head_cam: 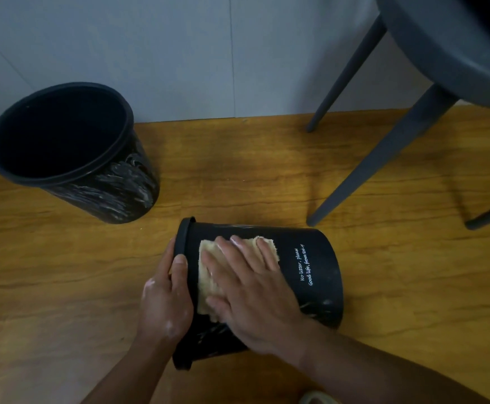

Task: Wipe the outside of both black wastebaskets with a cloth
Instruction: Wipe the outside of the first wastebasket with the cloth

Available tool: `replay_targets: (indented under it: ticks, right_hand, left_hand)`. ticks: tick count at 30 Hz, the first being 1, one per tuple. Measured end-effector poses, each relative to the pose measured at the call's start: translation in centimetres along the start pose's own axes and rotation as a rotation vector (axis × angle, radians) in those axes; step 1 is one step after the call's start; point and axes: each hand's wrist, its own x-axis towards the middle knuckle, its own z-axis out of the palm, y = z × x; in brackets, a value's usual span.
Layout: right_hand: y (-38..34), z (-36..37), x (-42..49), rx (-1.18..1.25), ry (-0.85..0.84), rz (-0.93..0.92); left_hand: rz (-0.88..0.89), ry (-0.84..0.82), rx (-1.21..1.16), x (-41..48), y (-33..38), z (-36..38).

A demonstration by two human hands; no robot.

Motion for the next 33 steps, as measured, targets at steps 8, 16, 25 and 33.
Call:
replay_targets:
  ticks: [8, 16, 25, 33]
  right_hand:
    - [7.5, -0.4, -4.5, -0.003, -0.022, 0.137]
    - [10.9, -0.9, -4.5, 0.071, -0.035, 0.24]
    - [13.5, -2.3, 0.0, 0.203, -0.131, 0.267]
    - [7.9, -1.7, 0.2, 0.047, -0.06, 0.189]
  left_hand:
    - [0.005, 0.044, -0.047, 0.9, 0.0, 0.3]
    - [0.017, 0.012, -0.136, -0.1, 0.0, 0.3]
    - [0.051, -0.021, -0.116, -1.0, -0.6, 0.6]
    - [0.03, 0.032, -0.104, -0.7, -0.4, 1.0]
